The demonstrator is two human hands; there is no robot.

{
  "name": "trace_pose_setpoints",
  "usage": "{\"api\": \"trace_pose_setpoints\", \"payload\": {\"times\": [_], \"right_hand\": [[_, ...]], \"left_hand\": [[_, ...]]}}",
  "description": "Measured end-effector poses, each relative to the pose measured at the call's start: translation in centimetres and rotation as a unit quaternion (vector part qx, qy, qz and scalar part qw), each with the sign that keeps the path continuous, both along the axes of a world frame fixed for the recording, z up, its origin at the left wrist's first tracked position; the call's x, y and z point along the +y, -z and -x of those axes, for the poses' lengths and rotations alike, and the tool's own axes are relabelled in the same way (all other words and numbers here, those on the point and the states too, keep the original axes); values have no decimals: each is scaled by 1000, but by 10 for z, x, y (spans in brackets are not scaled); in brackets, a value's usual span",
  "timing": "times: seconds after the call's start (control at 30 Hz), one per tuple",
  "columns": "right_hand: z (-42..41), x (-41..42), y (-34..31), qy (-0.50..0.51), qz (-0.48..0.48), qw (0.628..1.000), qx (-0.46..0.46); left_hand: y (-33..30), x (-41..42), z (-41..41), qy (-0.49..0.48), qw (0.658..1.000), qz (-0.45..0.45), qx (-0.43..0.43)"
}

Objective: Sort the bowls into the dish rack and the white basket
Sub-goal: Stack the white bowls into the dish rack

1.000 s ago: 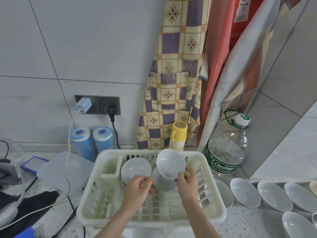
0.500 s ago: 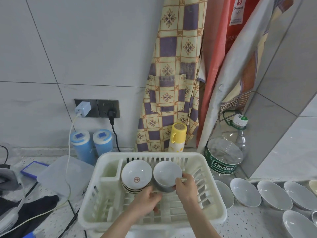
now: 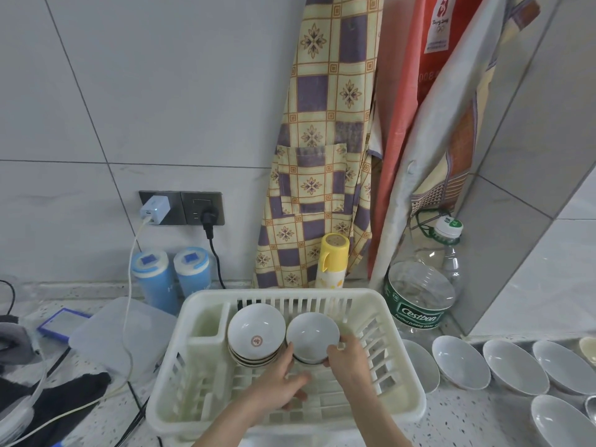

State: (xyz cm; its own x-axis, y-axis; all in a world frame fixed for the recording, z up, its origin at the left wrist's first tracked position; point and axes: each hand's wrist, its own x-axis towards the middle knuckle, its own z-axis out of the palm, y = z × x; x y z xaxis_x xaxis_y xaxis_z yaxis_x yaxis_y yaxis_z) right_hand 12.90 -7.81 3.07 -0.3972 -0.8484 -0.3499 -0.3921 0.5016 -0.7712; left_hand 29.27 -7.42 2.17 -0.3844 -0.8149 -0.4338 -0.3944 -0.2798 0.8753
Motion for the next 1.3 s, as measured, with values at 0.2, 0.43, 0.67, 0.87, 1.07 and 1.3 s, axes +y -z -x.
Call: {"api": "trace_pose_setpoints", "payload": {"times": [0.2, 0.43, 0.67, 0.87, 1.07, 1.3], "right_hand": [[1, 0, 3, 7, -43, 999, -23], [3, -1, 3, -9, -26, 999, -39], [1, 2, -2, -10, -30, 999, -41], [14, 8, -22, -50, -40, 997, -36], [56, 35, -39, -26, 36, 990, -131], [146, 58, -69, 33, 143, 978, -148]], "left_hand": [[2, -1, 1, 16, 999, 35, -21], [-11, 3, 1, 33, 999, 26, -11], [-7, 1, 0, 17, 997, 54, -47], [-24, 17, 3, -24, 991, 100, -83], [-67, 55, 35, -60, 994, 85, -12], [-72, 97, 124, 49, 997, -22, 55]]}}
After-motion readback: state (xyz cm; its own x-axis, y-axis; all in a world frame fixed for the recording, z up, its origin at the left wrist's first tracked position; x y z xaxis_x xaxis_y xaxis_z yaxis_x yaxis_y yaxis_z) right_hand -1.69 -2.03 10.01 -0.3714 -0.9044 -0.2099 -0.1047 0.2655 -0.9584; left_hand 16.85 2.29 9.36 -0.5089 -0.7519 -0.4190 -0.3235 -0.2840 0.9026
